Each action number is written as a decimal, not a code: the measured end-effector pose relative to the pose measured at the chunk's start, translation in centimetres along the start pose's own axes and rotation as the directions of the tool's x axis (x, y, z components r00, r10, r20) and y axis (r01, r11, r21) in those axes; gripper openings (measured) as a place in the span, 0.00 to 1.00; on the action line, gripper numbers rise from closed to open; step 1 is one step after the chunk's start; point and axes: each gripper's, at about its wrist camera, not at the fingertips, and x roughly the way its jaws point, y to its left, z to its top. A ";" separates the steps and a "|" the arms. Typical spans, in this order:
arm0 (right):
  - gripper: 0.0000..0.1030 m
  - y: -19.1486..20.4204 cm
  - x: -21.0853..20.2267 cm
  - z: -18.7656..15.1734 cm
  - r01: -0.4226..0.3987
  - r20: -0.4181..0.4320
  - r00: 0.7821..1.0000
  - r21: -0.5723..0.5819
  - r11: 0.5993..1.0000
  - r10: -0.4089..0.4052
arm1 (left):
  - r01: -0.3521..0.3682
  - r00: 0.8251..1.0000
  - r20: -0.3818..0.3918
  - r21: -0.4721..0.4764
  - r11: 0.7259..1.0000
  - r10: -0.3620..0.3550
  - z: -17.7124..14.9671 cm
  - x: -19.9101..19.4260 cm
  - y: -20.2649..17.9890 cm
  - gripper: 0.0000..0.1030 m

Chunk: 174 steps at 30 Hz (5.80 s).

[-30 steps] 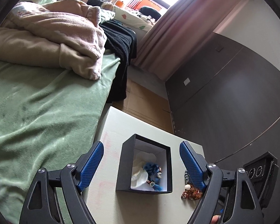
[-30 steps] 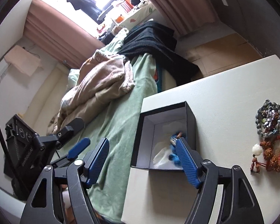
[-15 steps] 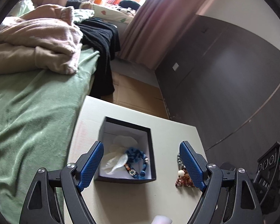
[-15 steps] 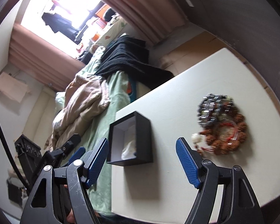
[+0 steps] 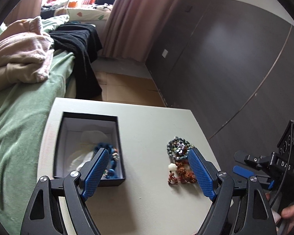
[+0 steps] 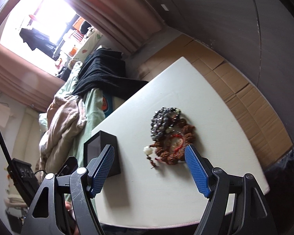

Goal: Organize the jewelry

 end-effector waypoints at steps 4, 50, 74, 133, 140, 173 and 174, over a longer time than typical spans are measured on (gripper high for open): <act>0.73 -1.1 0.0 0.3 0.024 -0.015 1.000 0.022 0.999 -0.024 | 0.000 1.000 -0.018 0.035 0.999 0.000 -0.4 1.4 -1.6 0.81; 0.72 -6.9 3.2 4.8 0.099 -0.086 0.993 0.208 0.973 -0.083 | 0.082 0.972 -0.232 0.200 0.976 -0.034 -1.2 13.5 -7.1 0.17; 0.66 -3.9 5.9 4.0 0.002 -0.130 0.991 0.147 0.989 0.017 | 0.251 0.941 -0.215 -0.082 0.965 -0.263 1.3 7.9 -0.8 0.08; 0.10 9.3 -0.8 0.0 -0.413 0.103 0.899 -0.121 0.902 0.426 | 0.196 0.981 0.059 -0.265 0.944 -0.187 2.0 -4.1 8.5 0.08; 0.10 10.4 -2.7 1.3 -0.441 0.144 0.876 -0.151 0.885 0.461 | 0.187 0.982 0.021 -0.296 0.937 -0.189 2.5 -2.3 8.9 0.13; 0.10 20.0 -7.4 3.5 -0.461 0.125 0.843 -0.333 0.822 0.523 | 0.250 0.966 0.165 -0.376 0.892 -0.201 3.7 -5.8 12.3 0.73; 0.10 20.6 -7.2 3.3 -0.460 0.118 0.844 -0.341 0.820 0.523 | 0.251 0.965 0.169 -0.377 0.892 -0.200 3.7 -6.1 12.5 0.73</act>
